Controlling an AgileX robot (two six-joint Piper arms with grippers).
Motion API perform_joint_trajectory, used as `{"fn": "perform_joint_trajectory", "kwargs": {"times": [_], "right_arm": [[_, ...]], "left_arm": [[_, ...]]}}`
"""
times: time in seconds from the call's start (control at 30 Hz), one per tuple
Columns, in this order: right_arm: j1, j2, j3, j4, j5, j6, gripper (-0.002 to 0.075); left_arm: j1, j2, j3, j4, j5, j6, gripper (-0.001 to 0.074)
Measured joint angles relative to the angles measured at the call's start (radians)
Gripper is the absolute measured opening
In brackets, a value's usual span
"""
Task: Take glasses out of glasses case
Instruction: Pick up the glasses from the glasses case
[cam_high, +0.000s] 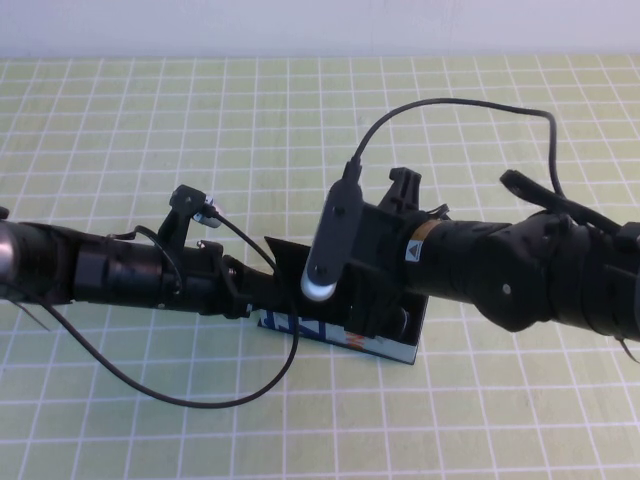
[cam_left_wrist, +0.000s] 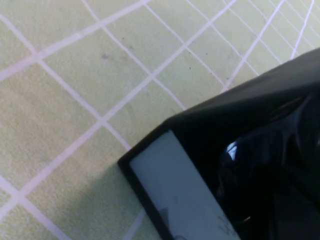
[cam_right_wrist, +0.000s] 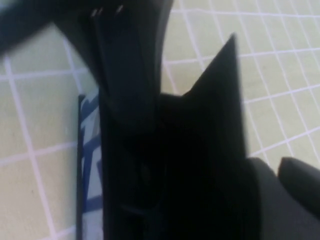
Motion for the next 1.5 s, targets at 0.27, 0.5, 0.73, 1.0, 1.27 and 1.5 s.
{"fn": "perform_joint_trajectory", "kwargs": {"times": [0.27,0.5,0.73,1.0,1.27,1.5], "right_arm": [[0.002,-0.141,0.0,0.503,0.162,0.0,0.0147],[0.006,-0.113,0.0,0.619,0.373,0.241,0.0001],[0.006,0.007,0.0,0.331,0.339,0.6,-0.0015],[-0.063,0.037,-0.018,0.265,0.261,0.678,-0.0016],[-0.162,0.15,-0.213,0.258,0.363,0.679,-0.0016],[-0.198,0.281,-0.383,0.258,0.497,0.68,-0.0016]], "left_arm": [[0.0,0.0,0.0,-0.003,0.002,0.0,-0.0004],[0.0,0.0,0.0,-0.003,0.002,-0.014,-0.0004],[0.0,0.0,0.0,-0.003,0.002,-0.021,-0.0004],[0.0,0.0,0.0,0.004,0.004,-0.035,-0.0004],[0.0,0.001,0.0,0.028,0.025,-0.052,-0.0004],[0.0,0.001,0.0,0.044,0.035,-0.056,-0.0004]]}}
